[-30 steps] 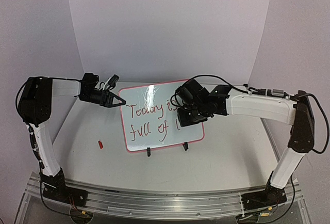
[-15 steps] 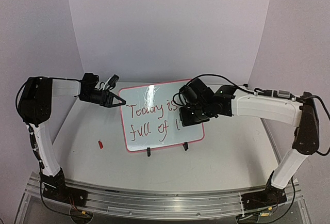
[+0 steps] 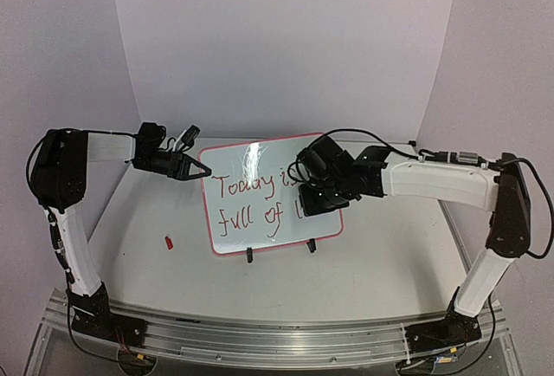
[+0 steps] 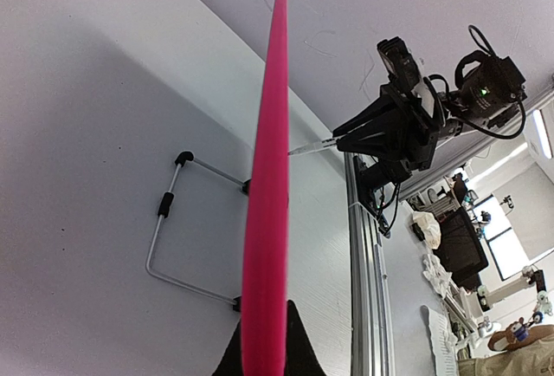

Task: Write a sentence on the whiteboard
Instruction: Write on the whiteboard with the whiteboard.

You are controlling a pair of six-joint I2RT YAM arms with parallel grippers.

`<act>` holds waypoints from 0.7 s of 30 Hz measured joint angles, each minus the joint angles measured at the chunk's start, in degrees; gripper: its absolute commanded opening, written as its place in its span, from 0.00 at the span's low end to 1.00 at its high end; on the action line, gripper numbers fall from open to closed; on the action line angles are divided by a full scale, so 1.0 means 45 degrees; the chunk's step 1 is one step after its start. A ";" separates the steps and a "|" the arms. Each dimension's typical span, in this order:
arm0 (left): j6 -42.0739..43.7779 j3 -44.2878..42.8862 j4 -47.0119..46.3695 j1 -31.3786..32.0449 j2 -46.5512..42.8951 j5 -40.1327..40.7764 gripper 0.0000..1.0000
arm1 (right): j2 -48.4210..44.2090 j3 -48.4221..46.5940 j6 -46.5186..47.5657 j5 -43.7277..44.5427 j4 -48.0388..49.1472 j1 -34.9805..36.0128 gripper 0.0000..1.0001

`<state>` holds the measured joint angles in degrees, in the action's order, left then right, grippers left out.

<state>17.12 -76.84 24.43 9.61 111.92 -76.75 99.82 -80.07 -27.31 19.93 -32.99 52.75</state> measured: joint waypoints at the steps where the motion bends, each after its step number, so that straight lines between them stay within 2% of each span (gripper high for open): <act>1: 0.0000 0.0000 0.0000 0.0000 0.0000 0.0000 0.00 | 0.0053 0.0000 0.0000 0.0004 0.0000 0.0000 0.00; 21: -0.0005 0.0000 0.0010 0.0000 0.0000 -0.0019 0.00 | 0.0207 -0.0049 0.0015 0.0529 -0.0010 0.0073 0.00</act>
<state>17.10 -76.84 24.47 9.61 111.92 -76.84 100.75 -80.29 -27.24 22.31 -33.04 53.08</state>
